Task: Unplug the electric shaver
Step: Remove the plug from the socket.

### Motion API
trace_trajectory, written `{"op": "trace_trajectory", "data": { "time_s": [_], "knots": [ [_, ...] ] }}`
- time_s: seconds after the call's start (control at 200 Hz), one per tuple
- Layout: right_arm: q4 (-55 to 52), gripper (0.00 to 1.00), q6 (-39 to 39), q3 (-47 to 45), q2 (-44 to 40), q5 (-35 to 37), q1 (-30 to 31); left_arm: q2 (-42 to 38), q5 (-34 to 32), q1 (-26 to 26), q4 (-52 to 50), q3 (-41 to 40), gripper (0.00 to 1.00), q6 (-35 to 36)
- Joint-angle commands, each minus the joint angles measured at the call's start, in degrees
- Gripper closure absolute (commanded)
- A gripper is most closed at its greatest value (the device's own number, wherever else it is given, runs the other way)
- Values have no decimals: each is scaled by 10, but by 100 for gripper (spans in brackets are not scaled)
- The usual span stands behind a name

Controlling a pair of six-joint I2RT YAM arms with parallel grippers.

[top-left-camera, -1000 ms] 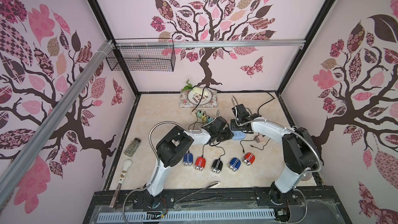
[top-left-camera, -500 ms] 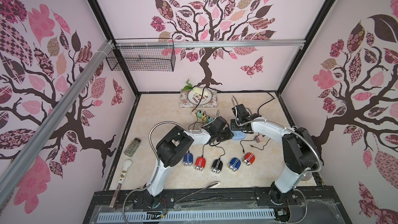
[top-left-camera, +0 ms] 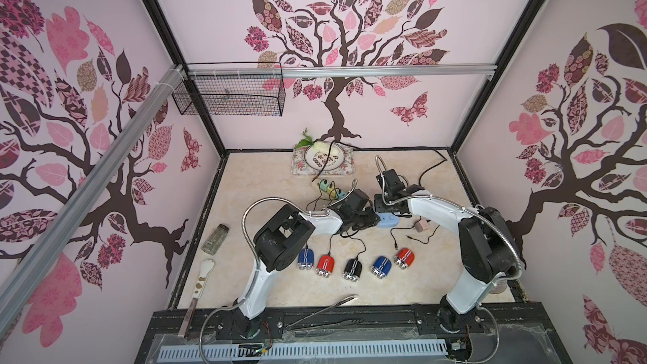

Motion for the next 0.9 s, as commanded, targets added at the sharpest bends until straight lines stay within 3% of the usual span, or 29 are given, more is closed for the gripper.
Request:
{"op": "trace_trajectory", "data": {
  "time_s": [0.0,0.895],
  "knots": [
    [22,75,5,21,-4,-26,19,44,-14,-3,-79,-7,70,-4],
    [10,76,-4,30,8,0,32,60,4,-3,-58,-7,70,-28]
  ]
}}
